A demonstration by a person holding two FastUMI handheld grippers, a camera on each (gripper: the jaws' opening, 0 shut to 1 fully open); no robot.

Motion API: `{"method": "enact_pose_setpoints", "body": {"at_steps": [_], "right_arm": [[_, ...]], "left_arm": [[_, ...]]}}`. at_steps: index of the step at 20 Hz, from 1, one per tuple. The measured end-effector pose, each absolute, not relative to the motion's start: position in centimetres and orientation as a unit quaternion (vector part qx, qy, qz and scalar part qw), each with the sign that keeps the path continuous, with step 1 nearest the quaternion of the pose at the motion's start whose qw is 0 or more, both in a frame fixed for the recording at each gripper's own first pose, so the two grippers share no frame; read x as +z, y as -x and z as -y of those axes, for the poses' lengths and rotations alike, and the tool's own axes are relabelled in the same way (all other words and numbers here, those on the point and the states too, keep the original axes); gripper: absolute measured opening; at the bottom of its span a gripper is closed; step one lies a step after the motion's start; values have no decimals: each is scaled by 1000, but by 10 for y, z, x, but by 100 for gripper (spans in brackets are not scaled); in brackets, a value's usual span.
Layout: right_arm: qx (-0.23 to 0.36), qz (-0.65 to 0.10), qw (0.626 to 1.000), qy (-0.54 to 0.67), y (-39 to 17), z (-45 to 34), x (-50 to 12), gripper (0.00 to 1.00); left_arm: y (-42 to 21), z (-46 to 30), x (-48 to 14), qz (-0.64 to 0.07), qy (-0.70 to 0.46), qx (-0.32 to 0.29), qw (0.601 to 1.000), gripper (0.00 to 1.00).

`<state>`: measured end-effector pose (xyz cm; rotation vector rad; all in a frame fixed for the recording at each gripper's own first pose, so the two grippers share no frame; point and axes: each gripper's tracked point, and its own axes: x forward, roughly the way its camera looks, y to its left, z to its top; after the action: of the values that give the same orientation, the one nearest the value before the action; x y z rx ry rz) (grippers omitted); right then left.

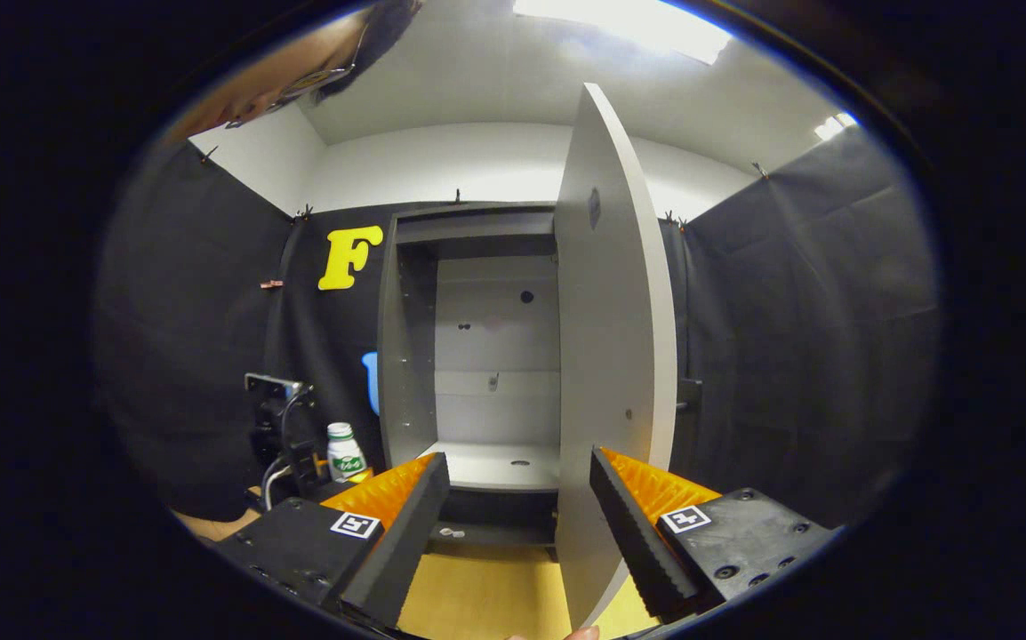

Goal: Open the cabinet door with the right hand, grasp the bottle in the cabinet with the left hand and place it on the coaster, then close the cabinet door with the right hand.

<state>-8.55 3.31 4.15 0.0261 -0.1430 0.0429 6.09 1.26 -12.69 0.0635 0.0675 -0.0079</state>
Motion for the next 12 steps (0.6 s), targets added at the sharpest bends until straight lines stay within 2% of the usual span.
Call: {"method": "enact_pose_setpoints", "body": {"at_steps": [2,4,8,9,12], "right_arm": [[1,87,996,28,75,-38,37,99],[5,86,995,49,70,-48,29,99],[13,68,998,-6,64,-62,24,98],[10,67,998,-12,66,-60,22,95],[-10,70,998,1,63,-56,23,97]], "left_arm": [[-45,-23,-153,-31,-36,-6,999,80],[-30,-29,-179,-33,-38,-8,999,80],[0,-28,-229,-40,-34,-14,999,80],[7,-27,-240,-43,-33,-16,998,80],[23,-24,-275,-58,-23,-18,998,81]]}}
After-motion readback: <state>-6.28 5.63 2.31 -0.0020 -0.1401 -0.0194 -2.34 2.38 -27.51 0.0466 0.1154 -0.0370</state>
